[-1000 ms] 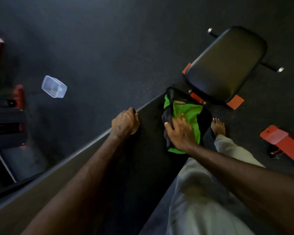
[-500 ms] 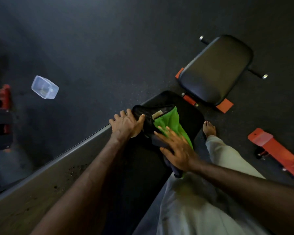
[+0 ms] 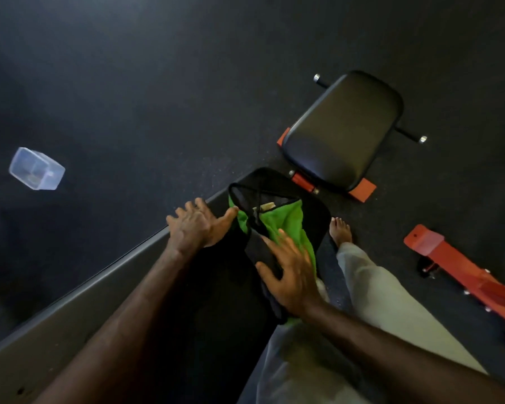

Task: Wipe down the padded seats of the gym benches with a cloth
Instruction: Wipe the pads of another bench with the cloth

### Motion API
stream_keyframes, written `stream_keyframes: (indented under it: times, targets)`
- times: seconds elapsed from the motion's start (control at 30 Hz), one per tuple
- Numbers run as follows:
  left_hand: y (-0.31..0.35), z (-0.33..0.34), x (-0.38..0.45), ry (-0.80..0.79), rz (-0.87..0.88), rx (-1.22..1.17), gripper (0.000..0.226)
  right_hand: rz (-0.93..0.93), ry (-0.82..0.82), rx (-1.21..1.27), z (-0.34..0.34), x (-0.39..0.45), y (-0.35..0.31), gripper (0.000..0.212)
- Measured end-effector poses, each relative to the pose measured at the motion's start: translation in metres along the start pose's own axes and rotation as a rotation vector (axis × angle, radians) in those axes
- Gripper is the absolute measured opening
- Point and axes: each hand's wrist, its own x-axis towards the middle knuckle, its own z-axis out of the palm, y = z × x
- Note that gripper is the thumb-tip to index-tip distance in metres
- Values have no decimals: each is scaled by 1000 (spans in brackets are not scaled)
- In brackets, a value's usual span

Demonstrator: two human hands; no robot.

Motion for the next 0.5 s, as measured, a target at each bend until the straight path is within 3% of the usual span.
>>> stream_keyframes:
  times: [0.07, 0.17, 0.2, 0.27, 0.33, 0.37, 0.5]
  targets:
    - [4, 0, 0, 5, -16, 7, 109, -65, 3, -12, 8, -18, -13, 58]
    - [5, 0, 2, 16, -11, -34, 106, -421, -149, -36, -8, -11, 19, 65]
    - [3, -1, 2, 12, 2, -47, 103, -426, -134, -51, -14, 1, 28, 64]
    - [2, -1, 3, 4, 17, -39, 98, -198, -50, -16, -13, 21, 31, 64]
    - [6, -1, 3, 7, -8, -1, 97, 42, -65, -36, -1, 26, 1, 71]
    - [8, 0, 3, 21, -18, 9, 96, 61, -101, -66, 5, 20, -16, 73]
    - [8, 1, -3, 55, -18, -22, 90, -314, -140, -95, -9, 21, 7, 61]
